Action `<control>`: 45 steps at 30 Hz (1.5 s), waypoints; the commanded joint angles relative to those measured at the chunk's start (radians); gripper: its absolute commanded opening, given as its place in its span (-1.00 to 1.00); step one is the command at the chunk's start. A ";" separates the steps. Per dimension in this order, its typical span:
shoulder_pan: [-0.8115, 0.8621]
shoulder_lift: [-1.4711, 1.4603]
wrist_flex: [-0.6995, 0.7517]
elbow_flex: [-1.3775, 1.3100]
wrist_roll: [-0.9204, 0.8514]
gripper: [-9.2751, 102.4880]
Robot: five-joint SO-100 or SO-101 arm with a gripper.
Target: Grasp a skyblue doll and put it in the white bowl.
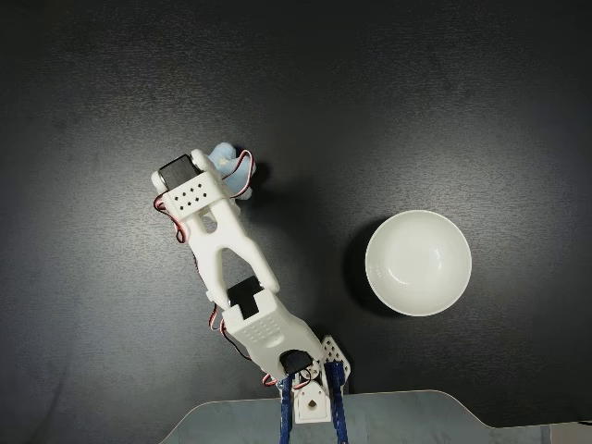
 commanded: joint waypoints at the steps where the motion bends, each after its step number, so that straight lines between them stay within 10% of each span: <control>1: 0.009 0.021 0.021 -0.063 0.012 0.38; 30: 0.107 -0.054 -0.104 -0.049 0.043 0.35; 41: 0.109 -0.040 -0.104 -0.049 0.043 -0.88; 45: 0.106 -0.040 -0.103 -0.046 0.043 -0.78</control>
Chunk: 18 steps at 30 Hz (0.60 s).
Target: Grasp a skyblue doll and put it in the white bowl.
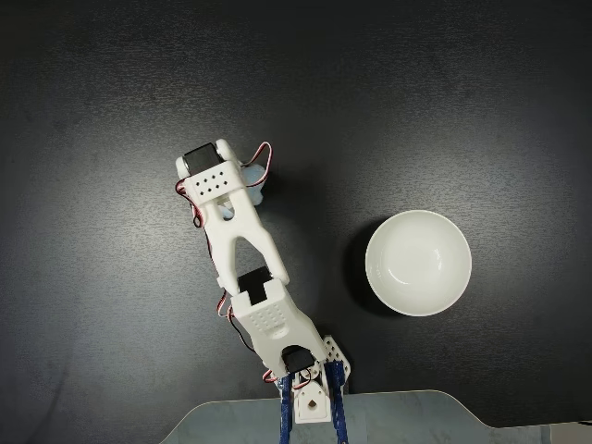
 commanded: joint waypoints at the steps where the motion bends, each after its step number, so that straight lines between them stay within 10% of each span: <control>1: 0.011 0.037 0.002 -0.020 0.009 -0.77; 18: -0.049 0.810 0.150 -0.207 0.066 -0.86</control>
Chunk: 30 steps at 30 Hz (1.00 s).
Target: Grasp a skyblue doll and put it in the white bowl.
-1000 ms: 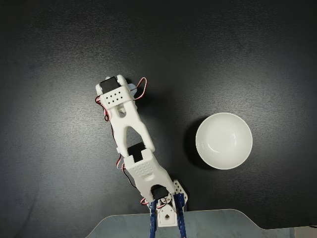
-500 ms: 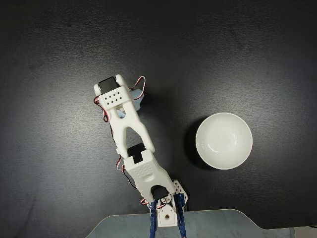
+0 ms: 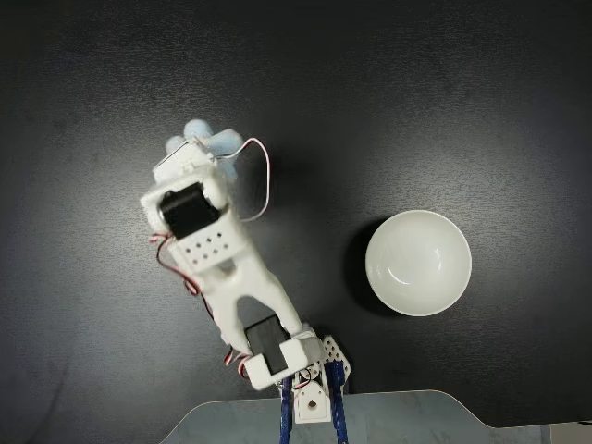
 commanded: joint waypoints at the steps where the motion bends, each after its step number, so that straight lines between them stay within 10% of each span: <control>1: -0.009 0.290 0.107 -0.074 0.038 -0.86; 7: 0.084 0.367 0.098 -0.072 0.032 -0.86; 20: 1.012 0.348 0.098 -0.058 0.031 -0.86; 30: 1.264 0.367 0.098 0.316 -0.132 -0.86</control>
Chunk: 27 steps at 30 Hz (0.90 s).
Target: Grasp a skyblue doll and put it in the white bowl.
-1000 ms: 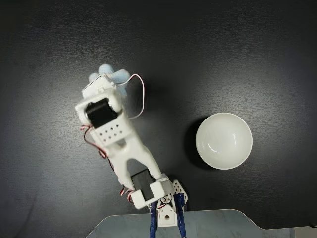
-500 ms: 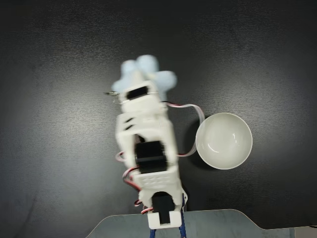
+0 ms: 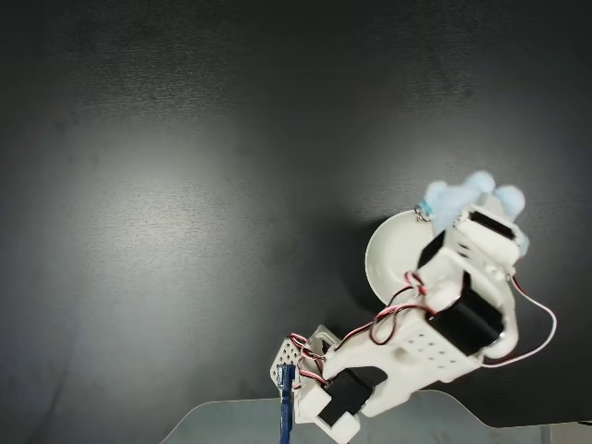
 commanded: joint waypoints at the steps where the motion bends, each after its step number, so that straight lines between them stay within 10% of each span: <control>1: 0.084 0.081 0.051 0.152 -0.092 -0.86; 27: 0.094 0.080 0.051 0.520 -0.129 -0.80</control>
